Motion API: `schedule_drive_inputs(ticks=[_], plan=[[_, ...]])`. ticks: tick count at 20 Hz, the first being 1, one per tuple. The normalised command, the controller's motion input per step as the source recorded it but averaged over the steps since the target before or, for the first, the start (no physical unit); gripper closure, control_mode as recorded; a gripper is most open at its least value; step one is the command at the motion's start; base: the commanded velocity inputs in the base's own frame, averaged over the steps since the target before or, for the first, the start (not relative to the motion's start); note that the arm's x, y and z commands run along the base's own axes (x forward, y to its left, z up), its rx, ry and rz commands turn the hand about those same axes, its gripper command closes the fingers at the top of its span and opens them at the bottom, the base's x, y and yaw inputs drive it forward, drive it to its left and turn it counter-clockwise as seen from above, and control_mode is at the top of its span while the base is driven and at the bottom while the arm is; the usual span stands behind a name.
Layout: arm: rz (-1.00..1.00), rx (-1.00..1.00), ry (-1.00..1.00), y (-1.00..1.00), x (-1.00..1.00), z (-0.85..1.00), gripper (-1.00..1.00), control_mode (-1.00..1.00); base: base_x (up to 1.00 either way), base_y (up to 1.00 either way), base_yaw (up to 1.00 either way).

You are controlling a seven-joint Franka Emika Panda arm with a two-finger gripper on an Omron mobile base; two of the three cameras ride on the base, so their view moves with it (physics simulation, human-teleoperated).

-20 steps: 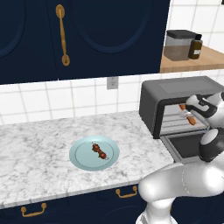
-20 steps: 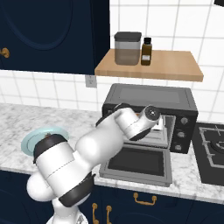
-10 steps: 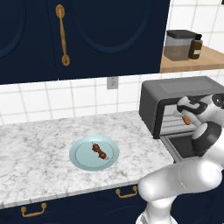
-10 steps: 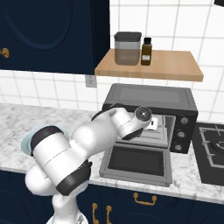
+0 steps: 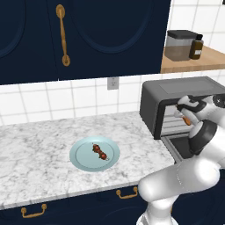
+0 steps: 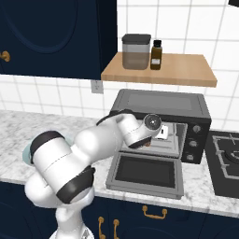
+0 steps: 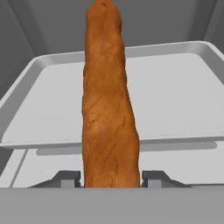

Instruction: Pick up the kebab skewer and baguette bread, and place them inside the toaster oven. Close the toaster oven door and start by setting the timer.

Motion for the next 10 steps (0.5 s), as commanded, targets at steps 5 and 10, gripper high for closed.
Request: schedule_drive_inputs(ticks=[5,10], plan=[[0.00,0.00,0.00,0.00,0.00,0.00,-1.00,-1.00,0.00,0.00,0.00],[0.00,0.00,0.00,-0.08,-0.40,0.09,-1.00,-1.00,0.00,0.00,0.00]])
